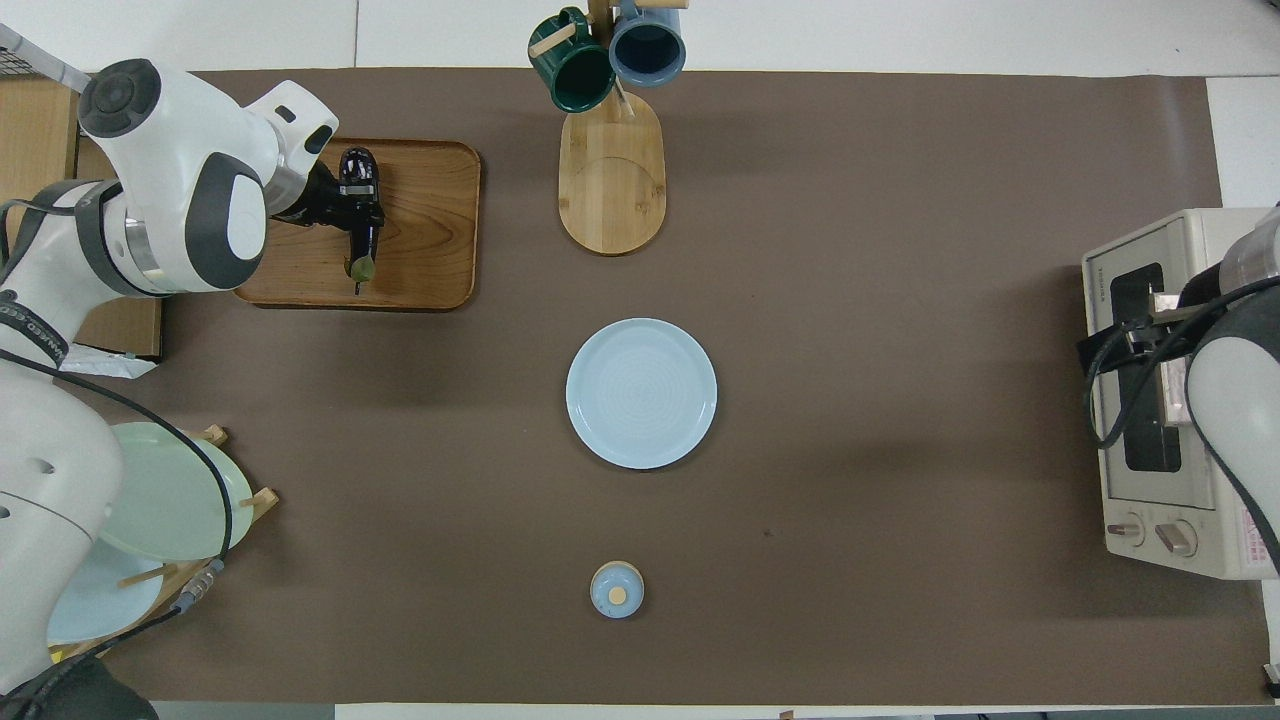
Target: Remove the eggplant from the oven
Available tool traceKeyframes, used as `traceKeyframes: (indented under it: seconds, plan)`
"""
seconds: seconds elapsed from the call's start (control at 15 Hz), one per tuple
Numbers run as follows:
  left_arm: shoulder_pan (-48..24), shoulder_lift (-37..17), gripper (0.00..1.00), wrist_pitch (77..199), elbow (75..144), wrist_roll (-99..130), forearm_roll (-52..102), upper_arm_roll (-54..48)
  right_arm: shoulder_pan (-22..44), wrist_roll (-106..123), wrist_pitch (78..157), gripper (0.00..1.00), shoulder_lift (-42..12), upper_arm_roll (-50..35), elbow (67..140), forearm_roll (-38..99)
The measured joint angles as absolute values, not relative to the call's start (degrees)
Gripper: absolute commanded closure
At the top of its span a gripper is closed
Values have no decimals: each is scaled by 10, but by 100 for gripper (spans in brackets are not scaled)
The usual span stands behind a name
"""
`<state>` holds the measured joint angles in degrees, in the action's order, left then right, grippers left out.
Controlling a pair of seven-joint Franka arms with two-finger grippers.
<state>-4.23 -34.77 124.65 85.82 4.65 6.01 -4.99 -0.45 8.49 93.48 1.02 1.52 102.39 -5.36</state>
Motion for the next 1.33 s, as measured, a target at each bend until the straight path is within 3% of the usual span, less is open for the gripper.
traceKeyframes:
  seconds: [0.4, 1.0, 1.33]
  plan:
    - [-38, -314, 0, 1209, 839, 45, 60, -47, -4, 85, 928, 0, 7, 20, 1002, -54]
    - [-23, -123, 0, 994, 836, 45, 35, -43, -1, 91, 928, 0, -17, 21, 953, -42]
    - [-25, -48, 0, 894, 859, 46, 33, -44, -1, 91, 928, 0, -17, 22, 948, -30]
